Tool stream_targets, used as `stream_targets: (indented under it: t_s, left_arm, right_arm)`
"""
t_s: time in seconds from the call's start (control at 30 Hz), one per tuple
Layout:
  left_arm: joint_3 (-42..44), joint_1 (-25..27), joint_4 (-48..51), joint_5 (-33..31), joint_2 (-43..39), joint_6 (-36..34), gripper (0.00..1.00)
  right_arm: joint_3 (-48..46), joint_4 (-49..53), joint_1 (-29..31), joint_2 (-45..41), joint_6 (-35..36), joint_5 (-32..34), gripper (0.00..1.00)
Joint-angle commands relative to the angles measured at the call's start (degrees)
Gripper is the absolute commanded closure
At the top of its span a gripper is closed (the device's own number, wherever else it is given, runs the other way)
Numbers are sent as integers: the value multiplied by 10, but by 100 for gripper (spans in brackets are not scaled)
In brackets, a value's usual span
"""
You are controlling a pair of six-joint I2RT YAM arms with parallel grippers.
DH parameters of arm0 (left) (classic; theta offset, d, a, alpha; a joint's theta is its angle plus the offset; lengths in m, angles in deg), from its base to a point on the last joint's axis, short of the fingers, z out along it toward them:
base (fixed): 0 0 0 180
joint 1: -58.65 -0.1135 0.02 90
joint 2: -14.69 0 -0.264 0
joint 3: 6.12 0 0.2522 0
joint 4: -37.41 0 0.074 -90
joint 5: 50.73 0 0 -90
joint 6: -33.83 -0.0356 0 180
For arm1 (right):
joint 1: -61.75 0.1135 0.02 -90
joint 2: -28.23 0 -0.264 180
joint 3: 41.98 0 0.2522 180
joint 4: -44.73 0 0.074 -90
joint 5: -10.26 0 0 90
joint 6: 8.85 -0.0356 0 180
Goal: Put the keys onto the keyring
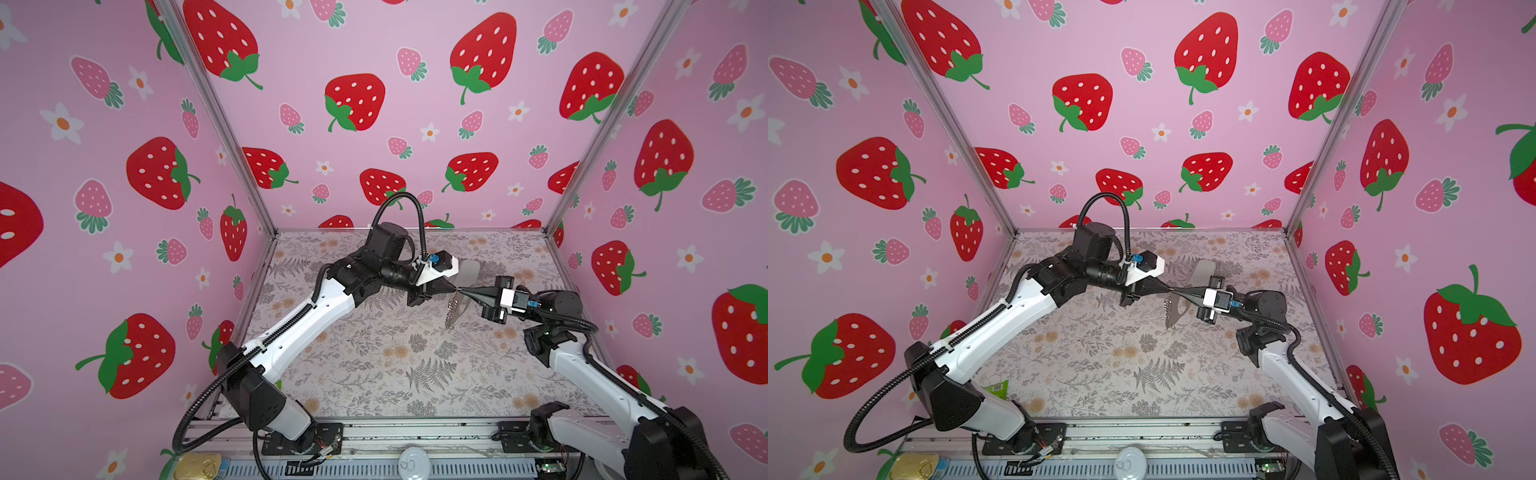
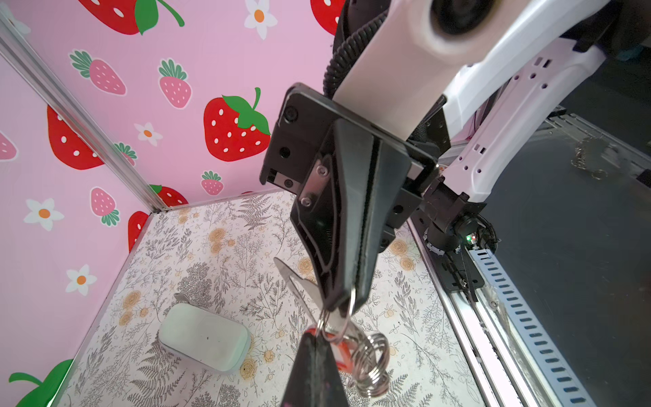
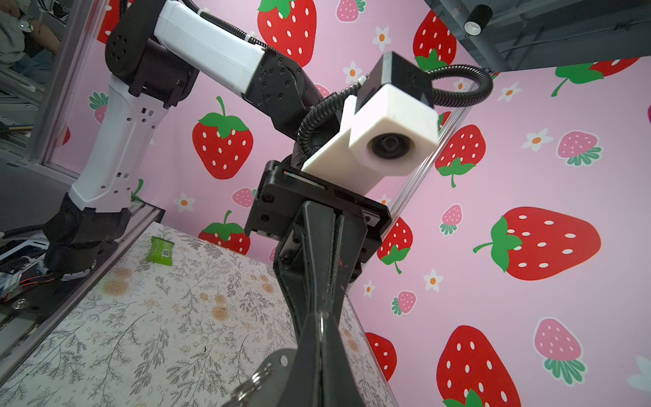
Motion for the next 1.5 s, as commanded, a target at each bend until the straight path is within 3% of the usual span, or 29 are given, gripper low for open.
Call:
stream_targets:
  t_s: [0.0, 0.13, 0.23, 0.57, 1.23, 1.33, 1.43, 1.47]
  left_arm:
    - [-13, 15, 15, 18, 16, 1, 100]
    - [-6, 15, 6, -3, 4, -3, 98]
    - [16, 11, -8, -38, -20, -14, 84]
    - [76, 7, -61, -108, -90, -55, 83]
    - [30, 41, -33, -155, -56, -100, 82]
    - [36, 41, -40, -163, -64, -100, 85]
    - [42, 41, -41, -166, -73, -103, 100]
    - [44, 43, -42, -167, -75, -104, 100]
  right_arm:
    - [1, -44, 1, 2, -9, 4, 100]
    - [-8, -38, 1, 1, -4, 11, 100]
    - [-13, -32, 1, -1, 1, 16, 100]
    - [-13, -22, 0, 10, 2, 15, 100]
    - [-13, -10, 0, 14, -2, -4, 100]
    - [-15, -8, -1, 13, -1, -3, 100]
    - [-16, -7, -2, 14, 0, -2, 100]
    - [-16, -6, -1, 14, 0, -1, 100]
